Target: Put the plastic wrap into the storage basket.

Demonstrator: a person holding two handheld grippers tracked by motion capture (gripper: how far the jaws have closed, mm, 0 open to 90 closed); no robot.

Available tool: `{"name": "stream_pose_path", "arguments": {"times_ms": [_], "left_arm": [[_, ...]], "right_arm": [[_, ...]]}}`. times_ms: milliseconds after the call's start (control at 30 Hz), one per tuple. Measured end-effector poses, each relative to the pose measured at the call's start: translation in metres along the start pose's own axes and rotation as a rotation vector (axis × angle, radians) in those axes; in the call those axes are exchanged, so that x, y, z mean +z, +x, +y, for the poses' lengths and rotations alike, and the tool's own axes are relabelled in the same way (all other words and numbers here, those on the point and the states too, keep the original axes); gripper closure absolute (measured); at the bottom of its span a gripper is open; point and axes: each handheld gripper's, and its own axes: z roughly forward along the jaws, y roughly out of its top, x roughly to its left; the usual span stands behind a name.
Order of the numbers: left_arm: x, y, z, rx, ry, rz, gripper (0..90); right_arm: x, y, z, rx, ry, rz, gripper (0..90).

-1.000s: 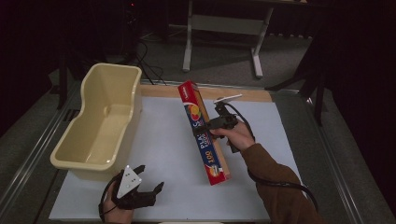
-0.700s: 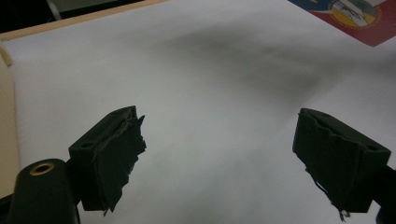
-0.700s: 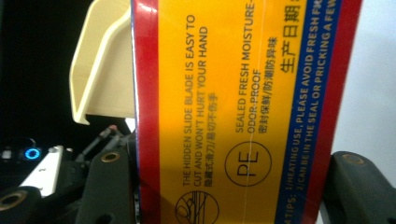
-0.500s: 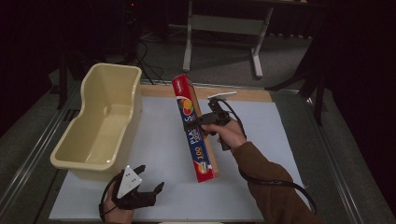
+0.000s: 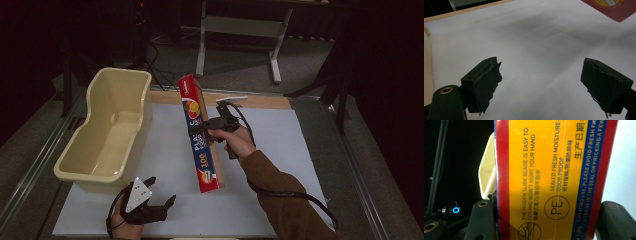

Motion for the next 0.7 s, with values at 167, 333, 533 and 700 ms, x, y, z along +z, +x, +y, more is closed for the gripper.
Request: {"name": "stream_pose_path", "arguments": {"times_ms": [167, 333, 533, 700], "left_arm": [[0.000, 0.000, 0.000, 0.006, 0.002, -0.002, 15.4], [0.000, 0.000, 0.000, 0.004, 0.000, -0.002, 15.4], [0.000, 0.000, 0.000, 0.005, 0.001, -0.004, 15.4], [0.001, -0.001, 0.000, 0.005, 0.001, -0.005, 15.4]], "right_arm": [[0.004, 0.005, 0.002, 0.014, -0.035, 0.031, 41.5], [0.008, 0.012, 0.004, 0.020, -0.058, 0.031, 41.5], [0.010, 0.020, 0.005, 0.024, -0.092, 0.063, 41.5], [0.011, 0.022, 0.005, 0.030, -0.113, 0.074, 41.5]]}}
